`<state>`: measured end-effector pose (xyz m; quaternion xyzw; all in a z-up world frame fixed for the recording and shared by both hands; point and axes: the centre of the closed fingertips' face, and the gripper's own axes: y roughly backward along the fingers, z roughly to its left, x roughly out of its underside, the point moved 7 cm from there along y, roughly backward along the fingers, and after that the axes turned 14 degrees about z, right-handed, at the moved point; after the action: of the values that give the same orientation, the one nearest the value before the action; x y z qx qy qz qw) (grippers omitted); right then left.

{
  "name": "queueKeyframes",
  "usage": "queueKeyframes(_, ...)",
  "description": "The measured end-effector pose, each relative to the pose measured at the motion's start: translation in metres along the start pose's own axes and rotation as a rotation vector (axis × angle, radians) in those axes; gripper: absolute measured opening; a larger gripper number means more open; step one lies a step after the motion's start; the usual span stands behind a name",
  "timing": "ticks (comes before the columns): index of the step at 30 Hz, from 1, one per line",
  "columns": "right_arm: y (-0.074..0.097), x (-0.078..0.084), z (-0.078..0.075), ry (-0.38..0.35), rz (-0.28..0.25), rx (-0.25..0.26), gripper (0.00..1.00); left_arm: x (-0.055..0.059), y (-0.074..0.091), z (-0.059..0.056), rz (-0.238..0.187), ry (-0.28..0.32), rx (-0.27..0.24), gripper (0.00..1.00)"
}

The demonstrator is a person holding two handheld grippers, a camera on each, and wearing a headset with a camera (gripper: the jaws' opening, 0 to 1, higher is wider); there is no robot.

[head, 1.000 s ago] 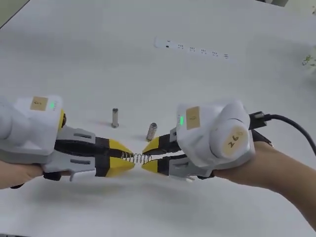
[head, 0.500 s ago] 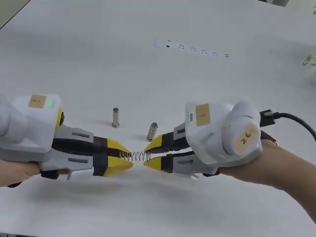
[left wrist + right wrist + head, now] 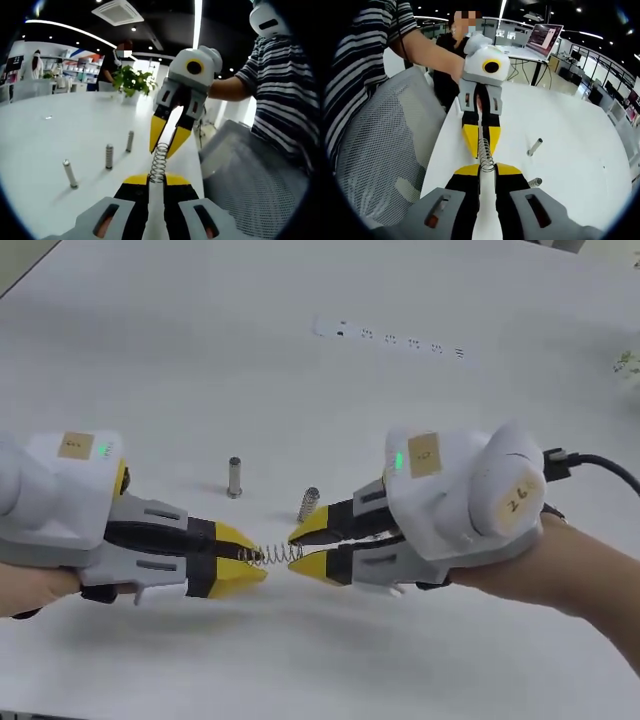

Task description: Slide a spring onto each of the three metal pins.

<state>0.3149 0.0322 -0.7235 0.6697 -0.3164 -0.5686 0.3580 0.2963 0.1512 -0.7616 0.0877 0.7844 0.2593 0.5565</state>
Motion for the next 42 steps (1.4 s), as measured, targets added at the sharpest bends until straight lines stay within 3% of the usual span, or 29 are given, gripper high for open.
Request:
queueKeyframes(7, 0.003, -0.007, -0.001, -0.003, -0.033, -0.021, 0.07, 0.0, 0.001, 0.0, 0.001, -0.004, -0.003, 0.02)
queueKeyframes(13, 0.006, -0.018, -0.001, -0.043, -0.11, -0.054, 0.07, 0.002, 0.0, 0.001, 0.008, -0.005, -0.003, 0.01)
queueKeyframes(21, 0.003, -0.028, 0.0, -0.055, -0.141, -0.06, 0.08, 0.003, -0.003, 0.001, 0.021, -0.014, -0.013, 0.01)
queueKeyframes(34, 0.002, -0.037, -0.002, -0.068, -0.16, -0.046, 0.08, 0.001, 0.002, 0.005, 0.013, -0.012, -0.04, 0.01)
queueKeyframes(42, -0.001, -0.036, -0.001, -0.077, -0.144, -0.05, 0.08, -0.002, 0.0, 0.003, 0.005, -0.016, -0.034, 0.01)
